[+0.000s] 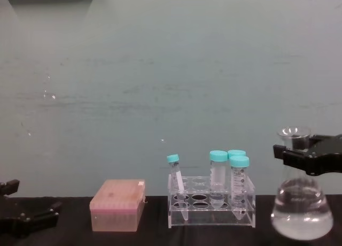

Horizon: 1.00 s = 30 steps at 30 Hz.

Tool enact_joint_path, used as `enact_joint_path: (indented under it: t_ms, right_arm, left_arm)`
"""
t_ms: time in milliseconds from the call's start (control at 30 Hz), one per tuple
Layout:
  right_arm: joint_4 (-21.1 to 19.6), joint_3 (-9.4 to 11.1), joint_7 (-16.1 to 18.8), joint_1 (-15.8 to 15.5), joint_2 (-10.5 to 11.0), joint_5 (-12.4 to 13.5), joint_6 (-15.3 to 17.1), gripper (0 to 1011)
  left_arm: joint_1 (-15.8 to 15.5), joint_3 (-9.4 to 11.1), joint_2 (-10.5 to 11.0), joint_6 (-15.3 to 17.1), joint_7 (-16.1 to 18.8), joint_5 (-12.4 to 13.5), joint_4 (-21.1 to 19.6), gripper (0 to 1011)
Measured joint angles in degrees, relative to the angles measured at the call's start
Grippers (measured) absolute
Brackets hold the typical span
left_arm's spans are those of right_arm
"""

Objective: Pick up the beaker with the right gripper, shake it three times, and then put it down.

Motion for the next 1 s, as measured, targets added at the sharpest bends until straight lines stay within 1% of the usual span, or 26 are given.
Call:
enact_joint_path:
  t_ms: [33, 67, 167, 233, 600, 1000]
  right_arm:
    - [-0.2, 0.2, 0.4, -0.2, -0.2, 1.1, 0.6, 453]
    - [-0.5, 0.4, 1.1, -0.4, -0.4, 2.8, 1.8, 453]
    - [-1.0, 0.6, 1.7, -0.8, -0.6, 4.9, 3.4, 453]
    - [-1.4, 0.4, 1.7, -1.0, -0.5, 5.7, 4.1, 453]
    - [-2.8, -1.0, 1.0, -1.5, 0.4, 7.3, 5.3, 453]
    - [-2.7, -0.9, 1.0, -1.5, 0.4, 7.3, 5.3, 453]
  left_arm:
    - [0.0, 0.0, 0.0, 0.0, 0.0, 0.0, 0.0, 1000]
    - [0.0, 0.0, 0.0, 0.0, 0.0, 0.0, 0.0, 1000]
    - [0.0, 0.0, 0.0, 0.0, 0.0, 0.0, 0.0, 1000]
    - [0.0, 0.0, 0.0, 0.0, 0.0, 0.0, 0.0, 1000]
    - [0.0, 0.0, 0.0, 0.0, 0.0, 0.0, 0.0, 1000]
    - [0.0, 0.0, 0.0, 0.0, 0.0, 0.0, 0.0, 1000]
